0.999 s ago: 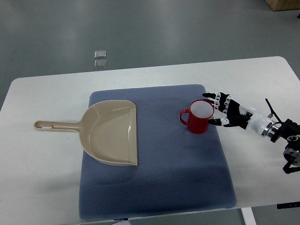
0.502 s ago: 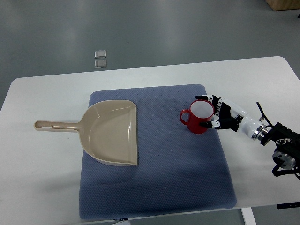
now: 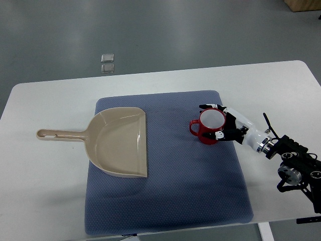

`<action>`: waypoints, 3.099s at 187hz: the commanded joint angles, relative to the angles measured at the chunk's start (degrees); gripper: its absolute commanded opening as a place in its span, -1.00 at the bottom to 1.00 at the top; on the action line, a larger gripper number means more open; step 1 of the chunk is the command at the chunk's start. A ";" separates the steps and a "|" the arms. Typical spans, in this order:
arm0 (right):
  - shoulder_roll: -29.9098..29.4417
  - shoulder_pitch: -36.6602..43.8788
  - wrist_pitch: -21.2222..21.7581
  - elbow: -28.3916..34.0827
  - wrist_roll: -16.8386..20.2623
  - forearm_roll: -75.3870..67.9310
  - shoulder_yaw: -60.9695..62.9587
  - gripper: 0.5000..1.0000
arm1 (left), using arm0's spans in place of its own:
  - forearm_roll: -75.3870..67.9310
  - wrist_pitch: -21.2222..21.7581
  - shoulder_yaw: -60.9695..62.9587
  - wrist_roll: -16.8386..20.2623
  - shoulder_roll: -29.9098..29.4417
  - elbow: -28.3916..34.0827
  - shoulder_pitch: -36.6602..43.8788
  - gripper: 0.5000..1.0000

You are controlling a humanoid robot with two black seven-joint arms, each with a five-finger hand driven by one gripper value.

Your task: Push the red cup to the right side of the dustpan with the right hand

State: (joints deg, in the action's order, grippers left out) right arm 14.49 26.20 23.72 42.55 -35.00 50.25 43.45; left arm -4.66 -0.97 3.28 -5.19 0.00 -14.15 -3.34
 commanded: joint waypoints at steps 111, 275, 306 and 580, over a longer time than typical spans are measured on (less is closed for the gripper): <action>-7.20 -0.36 -3.24 0.08 0.00 -0.15 -0.91 0.74 | 0.00 0.00 -0.03 0.00 0.00 0.09 0.00 1.00; -13.70 -1.15 -7.46 3.95 0.00 0.46 -4.69 0.74 | 0.00 0.00 -0.03 0.00 0.00 0.09 0.00 1.00; -14.40 -1.51 -7.90 4.47 0.00 0.46 -4.69 0.74 | 0.00 0.00 -0.03 0.00 0.00 0.09 0.00 1.00; 1.33 8.07 3.61 3.07 32.72 -55.70 5.15 0.74 | 0.00 0.00 0.06 -0.09 0.00 0.09 0.00 1.00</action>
State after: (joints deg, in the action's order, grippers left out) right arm 16.36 34.86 23.87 45.87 -0.67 -5.78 48.49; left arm -4.66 -0.97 3.34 -5.27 0.00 -14.14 -3.34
